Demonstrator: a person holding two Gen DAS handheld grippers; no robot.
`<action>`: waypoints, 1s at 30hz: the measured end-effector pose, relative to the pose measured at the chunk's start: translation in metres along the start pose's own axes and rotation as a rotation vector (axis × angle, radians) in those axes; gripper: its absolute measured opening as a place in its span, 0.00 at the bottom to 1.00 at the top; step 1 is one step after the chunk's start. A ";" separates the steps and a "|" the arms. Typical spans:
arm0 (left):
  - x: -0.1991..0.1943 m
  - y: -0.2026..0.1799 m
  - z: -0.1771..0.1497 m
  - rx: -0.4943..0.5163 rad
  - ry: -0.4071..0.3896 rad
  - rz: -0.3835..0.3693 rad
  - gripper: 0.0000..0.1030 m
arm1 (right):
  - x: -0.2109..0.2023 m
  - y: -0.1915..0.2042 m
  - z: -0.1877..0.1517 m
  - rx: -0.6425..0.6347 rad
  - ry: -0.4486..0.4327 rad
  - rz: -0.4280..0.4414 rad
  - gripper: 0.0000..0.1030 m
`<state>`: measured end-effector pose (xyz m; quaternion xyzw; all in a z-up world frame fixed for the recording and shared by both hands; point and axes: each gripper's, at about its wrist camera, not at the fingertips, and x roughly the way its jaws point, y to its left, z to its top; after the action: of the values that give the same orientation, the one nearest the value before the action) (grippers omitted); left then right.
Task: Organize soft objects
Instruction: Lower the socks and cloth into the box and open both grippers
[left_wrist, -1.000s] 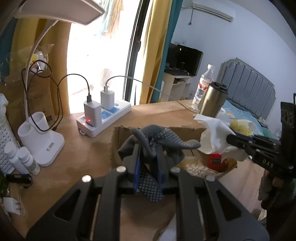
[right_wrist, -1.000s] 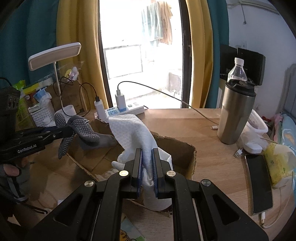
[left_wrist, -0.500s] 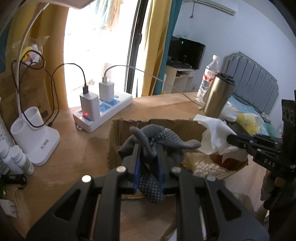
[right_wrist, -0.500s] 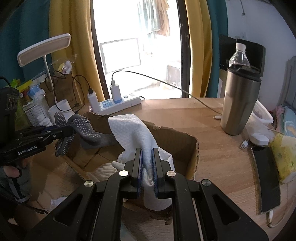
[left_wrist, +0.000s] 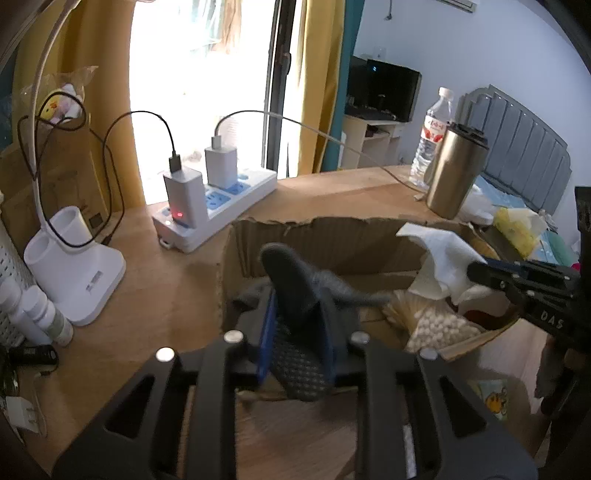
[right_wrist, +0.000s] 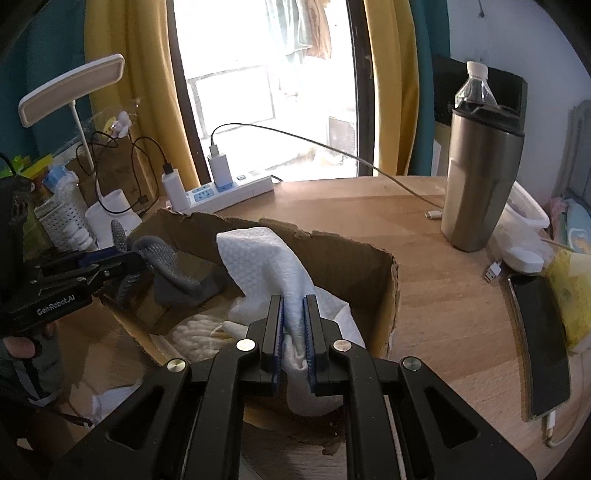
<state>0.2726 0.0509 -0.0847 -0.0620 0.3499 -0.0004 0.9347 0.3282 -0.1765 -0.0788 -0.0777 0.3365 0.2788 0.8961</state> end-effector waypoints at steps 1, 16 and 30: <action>0.000 -0.001 0.000 0.002 0.003 -0.002 0.25 | 0.001 0.001 0.000 -0.003 0.006 0.000 0.13; -0.023 -0.002 0.001 -0.006 -0.036 -0.029 0.55 | -0.006 0.006 -0.004 -0.009 0.029 -0.020 0.34; -0.058 -0.008 -0.006 0.003 -0.093 -0.019 0.57 | -0.038 0.015 -0.007 -0.008 -0.022 -0.039 0.39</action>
<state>0.2248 0.0446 -0.0505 -0.0638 0.3057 -0.0069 0.9500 0.2928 -0.1832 -0.0588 -0.0849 0.3238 0.2635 0.9047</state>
